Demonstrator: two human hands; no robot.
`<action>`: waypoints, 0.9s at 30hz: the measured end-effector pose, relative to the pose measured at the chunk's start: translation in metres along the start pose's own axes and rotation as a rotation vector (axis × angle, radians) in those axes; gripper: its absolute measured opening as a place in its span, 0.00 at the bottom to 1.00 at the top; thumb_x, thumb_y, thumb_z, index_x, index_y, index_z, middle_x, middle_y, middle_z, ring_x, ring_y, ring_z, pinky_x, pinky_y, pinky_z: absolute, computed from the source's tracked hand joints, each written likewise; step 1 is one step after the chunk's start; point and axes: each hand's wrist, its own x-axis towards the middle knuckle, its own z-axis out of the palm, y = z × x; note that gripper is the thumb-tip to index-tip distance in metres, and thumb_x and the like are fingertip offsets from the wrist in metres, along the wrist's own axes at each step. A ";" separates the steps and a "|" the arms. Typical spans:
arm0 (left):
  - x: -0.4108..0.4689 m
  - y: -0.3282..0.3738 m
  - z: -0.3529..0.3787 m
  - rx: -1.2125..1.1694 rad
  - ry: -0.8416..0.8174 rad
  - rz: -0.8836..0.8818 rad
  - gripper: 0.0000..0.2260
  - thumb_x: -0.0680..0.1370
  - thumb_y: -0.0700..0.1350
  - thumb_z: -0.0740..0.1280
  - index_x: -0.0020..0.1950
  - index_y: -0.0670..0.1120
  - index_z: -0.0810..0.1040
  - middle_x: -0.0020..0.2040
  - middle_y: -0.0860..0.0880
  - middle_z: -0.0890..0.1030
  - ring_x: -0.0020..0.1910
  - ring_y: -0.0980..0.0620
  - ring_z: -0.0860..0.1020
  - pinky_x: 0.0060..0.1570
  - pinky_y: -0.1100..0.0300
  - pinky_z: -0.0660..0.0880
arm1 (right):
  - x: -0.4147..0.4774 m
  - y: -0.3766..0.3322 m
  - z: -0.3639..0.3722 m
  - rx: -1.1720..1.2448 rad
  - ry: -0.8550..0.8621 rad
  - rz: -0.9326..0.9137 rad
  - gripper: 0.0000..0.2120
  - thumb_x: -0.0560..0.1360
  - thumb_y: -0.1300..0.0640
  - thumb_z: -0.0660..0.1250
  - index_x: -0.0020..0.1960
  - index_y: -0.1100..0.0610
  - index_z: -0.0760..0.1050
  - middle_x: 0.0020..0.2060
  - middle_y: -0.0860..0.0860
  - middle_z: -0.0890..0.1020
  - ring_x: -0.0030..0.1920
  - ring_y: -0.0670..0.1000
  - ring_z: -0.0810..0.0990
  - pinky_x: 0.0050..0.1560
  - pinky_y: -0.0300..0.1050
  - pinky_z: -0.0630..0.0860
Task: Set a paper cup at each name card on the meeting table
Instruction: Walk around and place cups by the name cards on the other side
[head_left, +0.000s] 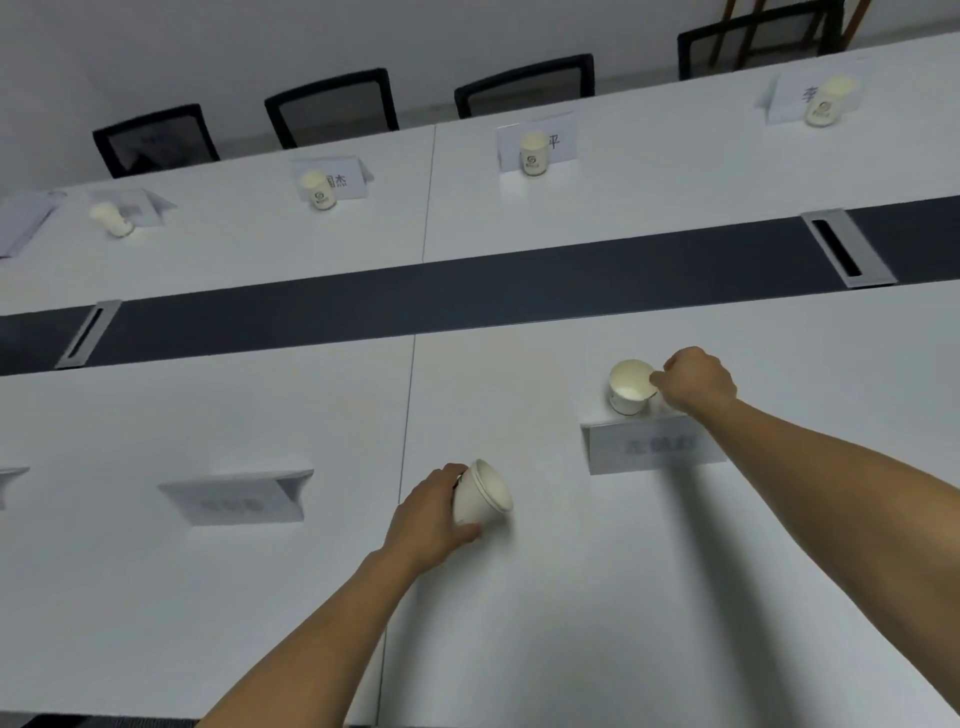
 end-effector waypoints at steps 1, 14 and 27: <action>-0.009 -0.001 -0.005 -0.009 0.016 0.007 0.30 0.67 0.51 0.75 0.67 0.53 0.69 0.58 0.54 0.76 0.54 0.51 0.76 0.52 0.52 0.76 | -0.013 -0.004 -0.003 -0.027 0.011 -0.036 0.12 0.75 0.53 0.69 0.54 0.60 0.80 0.48 0.57 0.83 0.43 0.58 0.78 0.44 0.47 0.75; -0.192 -0.139 -0.053 -0.120 0.294 -0.087 0.30 0.68 0.51 0.75 0.67 0.53 0.69 0.60 0.55 0.75 0.55 0.51 0.76 0.53 0.53 0.75 | -0.216 -0.126 0.083 -0.206 -0.144 -0.456 0.10 0.74 0.53 0.67 0.50 0.58 0.81 0.44 0.54 0.85 0.40 0.53 0.80 0.38 0.44 0.72; -0.401 -0.323 -0.108 -0.174 0.541 -0.263 0.30 0.67 0.50 0.75 0.66 0.52 0.70 0.59 0.53 0.75 0.56 0.50 0.76 0.54 0.49 0.76 | -0.484 -0.267 0.226 -0.226 -0.348 -0.818 0.10 0.72 0.51 0.72 0.50 0.55 0.81 0.48 0.52 0.83 0.45 0.54 0.84 0.48 0.49 0.82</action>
